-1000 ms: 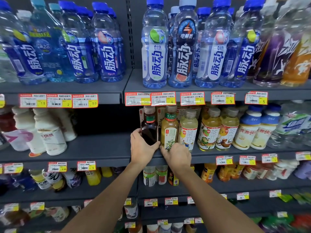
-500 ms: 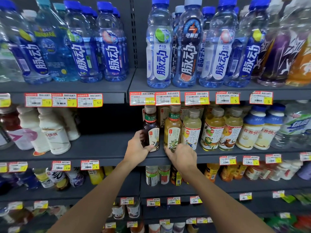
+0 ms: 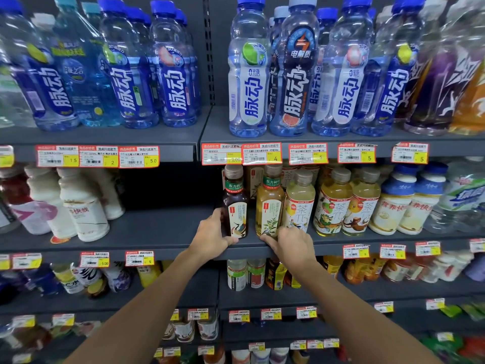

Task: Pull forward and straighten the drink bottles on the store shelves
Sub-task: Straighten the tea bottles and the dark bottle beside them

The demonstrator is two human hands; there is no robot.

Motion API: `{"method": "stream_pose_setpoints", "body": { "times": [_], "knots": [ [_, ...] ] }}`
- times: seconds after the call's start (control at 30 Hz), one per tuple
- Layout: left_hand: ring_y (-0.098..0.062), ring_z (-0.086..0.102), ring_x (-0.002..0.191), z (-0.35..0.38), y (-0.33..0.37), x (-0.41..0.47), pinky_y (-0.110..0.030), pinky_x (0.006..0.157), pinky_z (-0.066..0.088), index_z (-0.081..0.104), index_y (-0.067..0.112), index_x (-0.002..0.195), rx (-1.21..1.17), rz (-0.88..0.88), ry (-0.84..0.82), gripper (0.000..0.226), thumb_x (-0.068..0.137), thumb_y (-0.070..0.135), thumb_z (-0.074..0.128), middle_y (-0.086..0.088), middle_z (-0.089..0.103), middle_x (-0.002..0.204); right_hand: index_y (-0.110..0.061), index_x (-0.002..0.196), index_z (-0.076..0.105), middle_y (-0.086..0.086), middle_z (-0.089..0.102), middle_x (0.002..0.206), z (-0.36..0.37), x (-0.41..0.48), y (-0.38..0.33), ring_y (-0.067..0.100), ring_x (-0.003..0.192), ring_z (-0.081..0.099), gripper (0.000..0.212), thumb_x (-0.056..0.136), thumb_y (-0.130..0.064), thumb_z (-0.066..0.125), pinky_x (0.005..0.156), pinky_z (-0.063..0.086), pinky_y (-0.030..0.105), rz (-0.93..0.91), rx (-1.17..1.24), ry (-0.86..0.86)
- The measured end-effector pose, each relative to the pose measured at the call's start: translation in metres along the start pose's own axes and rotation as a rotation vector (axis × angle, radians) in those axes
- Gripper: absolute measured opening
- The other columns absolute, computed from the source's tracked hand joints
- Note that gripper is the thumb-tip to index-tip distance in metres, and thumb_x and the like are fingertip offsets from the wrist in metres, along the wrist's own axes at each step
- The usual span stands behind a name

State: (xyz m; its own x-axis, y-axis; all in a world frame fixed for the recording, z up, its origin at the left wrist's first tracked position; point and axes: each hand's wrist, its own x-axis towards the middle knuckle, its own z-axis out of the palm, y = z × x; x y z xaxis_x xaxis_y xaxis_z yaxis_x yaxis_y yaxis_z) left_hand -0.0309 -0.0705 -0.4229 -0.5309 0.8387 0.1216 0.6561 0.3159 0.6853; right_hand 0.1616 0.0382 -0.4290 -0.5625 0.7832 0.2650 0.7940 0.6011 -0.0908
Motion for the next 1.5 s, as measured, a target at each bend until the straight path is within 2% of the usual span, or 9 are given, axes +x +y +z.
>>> {"method": "stream_pose_setpoints", "body": {
  "times": [0.17, 0.23, 0.3, 0.4, 0.47, 0.53, 0.63, 0.93, 1.5],
  "knots": [
    [-0.022, 0.052, 0.125, 0.001, 0.001, 0.000, -0.045, 0.105, 0.046, 0.042, 0.023, 0.135, 0.011, -0.019, -0.002, 0.075, 0.075, 0.026, 0.087, 0.000, 0.062, 0.131, -0.020, 0.080, 0.051, -0.006, 0.043, 0.060, -0.012, -0.003, -0.001, 0.020, 0.070, 0.066, 0.057, 0.091, -0.074, 0.038, 0.054, 0.035, 0.030, 0.009, -0.042, 0.082],
    [-0.023, 0.051, 0.126, 0.000, 0.001, 0.000, -0.046, 0.105, 0.045, 0.042, 0.023, 0.135, 0.010, -0.021, -0.006, 0.075, 0.075, 0.026, 0.087, 0.000, 0.062, 0.131, -0.021, 0.092, 0.048, -0.009, 0.046, 0.059, -0.020, -0.002, -0.004, 0.021, 0.066, 0.066, 0.052, 0.091, -0.072, 0.044, 0.053, 0.036, 0.030, 0.043, 0.078, 0.154],
    [-0.022, 0.052, 0.126, 0.000, 0.001, -0.001, -0.045, 0.105, 0.046, 0.042, 0.022, 0.135, 0.008, -0.011, -0.006, 0.075, 0.075, 0.026, 0.087, 0.000, 0.062, 0.130, -0.026, 0.099, 0.034, -0.014, 0.044, 0.057, -0.030, -0.003, -0.010, 0.021, 0.061, 0.064, 0.048, 0.089, -0.069, 0.052, 0.053, 0.039, 0.029, 0.074, 0.271, 0.242],
    [-0.022, 0.054, 0.124, -0.001, 0.002, 0.000, -0.042, 0.104, 0.046, 0.041, 0.021, 0.136, 0.016, -0.006, -0.006, 0.077, 0.075, 0.025, 0.087, -0.001, 0.063, 0.130, -0.028, 0.116, 0.029, -0.008, 0.061, 0.069, -0.049, 0.001, -0.021, 0.020, 0.069, 0.066, 0.061, 0.083, -0.070, 0.058, 0.062, 0.054, 0.035, 0.155, 0.512, 0.309],
    [-0.022, 0.055, 0.123, -0.001, 0.004, 0.000, -0.040, 0.104, 0.046, 0.041, 0.020, 0.137, 0.022, -0.002, -0.014, 0.078, 0.075, 0.025, 0.087, -0.002, 0.062, 0.130, -0.023, 0.135, 0.029, -0.003, 0.067, 0.075, -0.063, 0.008, -0.028, 0.020, 0.076, 0.068, 0.078, 0.082, -0.072, 0.058, 0.069, 0.057, 0.038, 0.202, 0.573, 0.290],
    [-0.021, 0.056, 0.122, -0.003, 0.006, 0.001, -0.037, 0.102, 0.047, 0.040, 0.019, 0.138, 0.029, 0.002, -0.030, 0.080, 0.074, 0.025, 0.087, -0.002, 0.062, 0.131, -0.014, 0.140, 0.034, 0.002, 0.068, 0.082, -0.072, 0.015, -0.032, 0.022, 0.081, 0.068, 0.085, 0.082, -0.070, 0.061, 0.069, 0.058, 0.038, 0.217, 0.563, 0.262],
    [-0.019, 0.056, 0.120, -0.006, 0.009, 0.002, -0.036, 0.100, 0.048, 0.038, 0.021, 0.139, 0.024, 0.006, -0.059, 0.085, 0.071, 0.028, 0.088, -0.001, 0.059, 0.131, -0.010, 0.130, 0.046, 0.008, 0.070, 0.096, -0.077, 0.023, -0.033, 0.027, 0.091, 0.068, 0.073, 0.085, -0.065, 0.063, 0.072, 0.058, 0.039, 0.187, 0.504, 0.219],
    [-0.020, 0.058, 0.117, -0.006, 0.008, 0.003, -0.039, 0.100, 0.049, 0.038, 0.020, 0.136, 0.038, -0.006, -0.076, 0.082, 0.072, 0.029, 0.089, -0.003, 0.061, 0.131, -0.011, 0.108, 0.057, 0.007, 0.070, 0.091, -0.085, 0.030, -0.028, 0.026, 0.085, 0.068, 0.056, 0.085, -0.061, 0.065, 0.069, 0.058, 0.037, 0.112, 0.373, 0.219],
    [-0.018, 0.060, 0.114, -0.007, 0.005, 0.003, -0.035, 0.094, 0.050, 0.039, 0.023, 0.133, 0.057, -0.001, -0.078, 0.078, 0.072, 0.032, 0.088, 0.000, 0.063, 0.127, -0.009, 0.112, 0.056, 0.009, 0.070, 0.092, -0.088, 0.023, -0.026, 0.027, 0.086, 0.068, 0.060, 0.087, -0.063, 0.060, 0.071, 0.058, 0.039, 0.048, 0.285, 0.225]
  ]
}}
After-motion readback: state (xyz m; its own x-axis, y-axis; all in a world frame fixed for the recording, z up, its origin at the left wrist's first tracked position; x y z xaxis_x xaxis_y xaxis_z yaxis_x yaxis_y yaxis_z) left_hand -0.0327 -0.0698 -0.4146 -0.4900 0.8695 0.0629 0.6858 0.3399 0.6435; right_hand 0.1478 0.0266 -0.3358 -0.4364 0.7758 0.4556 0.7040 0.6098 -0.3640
